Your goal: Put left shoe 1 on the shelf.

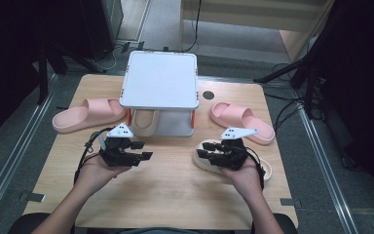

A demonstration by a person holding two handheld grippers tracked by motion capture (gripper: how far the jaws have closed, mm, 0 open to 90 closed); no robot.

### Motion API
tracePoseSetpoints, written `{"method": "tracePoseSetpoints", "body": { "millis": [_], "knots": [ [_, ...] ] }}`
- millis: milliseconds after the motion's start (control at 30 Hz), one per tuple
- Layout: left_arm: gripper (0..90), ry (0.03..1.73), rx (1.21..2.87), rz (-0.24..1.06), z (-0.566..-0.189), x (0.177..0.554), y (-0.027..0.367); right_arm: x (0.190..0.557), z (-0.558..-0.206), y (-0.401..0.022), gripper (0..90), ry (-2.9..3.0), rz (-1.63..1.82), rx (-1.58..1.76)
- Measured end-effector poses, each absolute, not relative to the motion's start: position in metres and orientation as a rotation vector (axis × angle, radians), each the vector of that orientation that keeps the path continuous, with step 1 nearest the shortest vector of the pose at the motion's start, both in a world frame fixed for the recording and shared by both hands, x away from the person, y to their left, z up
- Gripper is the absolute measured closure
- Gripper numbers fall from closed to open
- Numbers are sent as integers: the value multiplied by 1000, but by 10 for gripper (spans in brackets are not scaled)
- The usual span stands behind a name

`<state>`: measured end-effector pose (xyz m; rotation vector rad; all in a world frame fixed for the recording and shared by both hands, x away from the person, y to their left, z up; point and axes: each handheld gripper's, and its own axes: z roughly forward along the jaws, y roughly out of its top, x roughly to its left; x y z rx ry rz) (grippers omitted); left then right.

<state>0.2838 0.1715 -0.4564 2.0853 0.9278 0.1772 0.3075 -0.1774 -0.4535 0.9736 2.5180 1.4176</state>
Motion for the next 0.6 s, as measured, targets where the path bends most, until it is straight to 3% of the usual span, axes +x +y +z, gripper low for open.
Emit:
{"method": "tracePoseSetpoints", "body": {
  "millis": [600],
  "knots": [
    [468, 882, 2121, 111, -467, 310, 154, 283, -446, -238, 595, 2346, 1338, 1159]
  ]
}}
